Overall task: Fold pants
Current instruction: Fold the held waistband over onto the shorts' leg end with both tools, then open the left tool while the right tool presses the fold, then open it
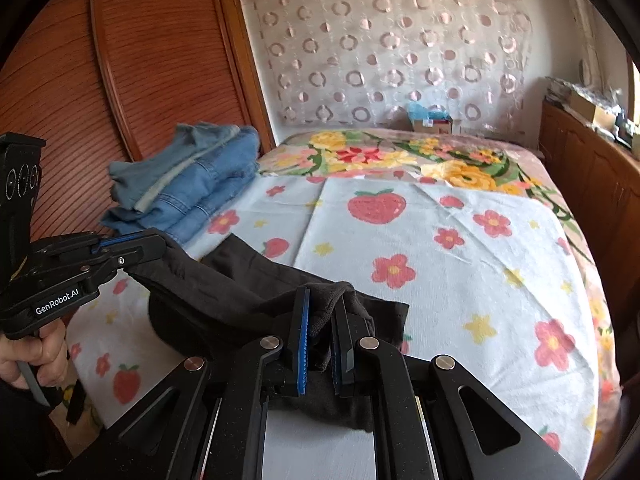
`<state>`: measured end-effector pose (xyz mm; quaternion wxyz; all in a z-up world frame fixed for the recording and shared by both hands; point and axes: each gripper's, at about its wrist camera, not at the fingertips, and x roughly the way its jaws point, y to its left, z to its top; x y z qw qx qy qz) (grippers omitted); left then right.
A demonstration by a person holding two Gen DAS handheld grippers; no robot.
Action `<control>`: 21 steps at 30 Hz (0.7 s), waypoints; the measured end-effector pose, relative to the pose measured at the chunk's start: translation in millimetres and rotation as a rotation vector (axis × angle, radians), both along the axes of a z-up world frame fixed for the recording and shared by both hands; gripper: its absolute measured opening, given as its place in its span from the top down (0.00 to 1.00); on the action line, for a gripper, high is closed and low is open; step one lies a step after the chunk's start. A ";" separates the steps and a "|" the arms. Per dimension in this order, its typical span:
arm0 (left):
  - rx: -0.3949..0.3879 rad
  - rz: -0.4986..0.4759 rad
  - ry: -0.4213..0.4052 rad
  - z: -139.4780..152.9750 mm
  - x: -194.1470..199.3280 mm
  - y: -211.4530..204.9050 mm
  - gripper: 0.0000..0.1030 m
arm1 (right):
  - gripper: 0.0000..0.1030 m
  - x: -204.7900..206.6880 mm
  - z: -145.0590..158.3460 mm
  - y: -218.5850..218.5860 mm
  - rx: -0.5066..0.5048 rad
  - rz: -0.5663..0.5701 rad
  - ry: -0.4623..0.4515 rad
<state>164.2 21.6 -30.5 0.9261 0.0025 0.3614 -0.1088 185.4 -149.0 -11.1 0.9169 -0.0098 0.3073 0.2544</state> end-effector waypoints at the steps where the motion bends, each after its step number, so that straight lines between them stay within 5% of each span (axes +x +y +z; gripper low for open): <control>1: -0.005 0.001 0.009 -3.0 2.0 1.0 0.94 | 0.92 1.4 -0.7 0.5 -0.002 -0.001 0.006; 5: -0.031 0.005 0.045 -12.7 6.9 6.3 0.88 | 0.88 2.7 -1.4 1.2 -0.016 -0.010 0.006; 9: -0.037 0.008 0.027 -13.2 2.1 11.2 0.50 | 0.61 -1.0 6.7 -3.0 -0.025 -0.031 -0.023; 12: -0.053 0.015 0.035 -14.6 0.1 14.4 0.25 | 0.60 -6.2 8.2 -9.5 -0.029 -0.036 -0.042; 21: -0.055 0.022 0.084 -42.0 -22.2 24.5 0.25 | 0.60 -25.9 -21.2 -24.9 -0.092 -0.005 0.026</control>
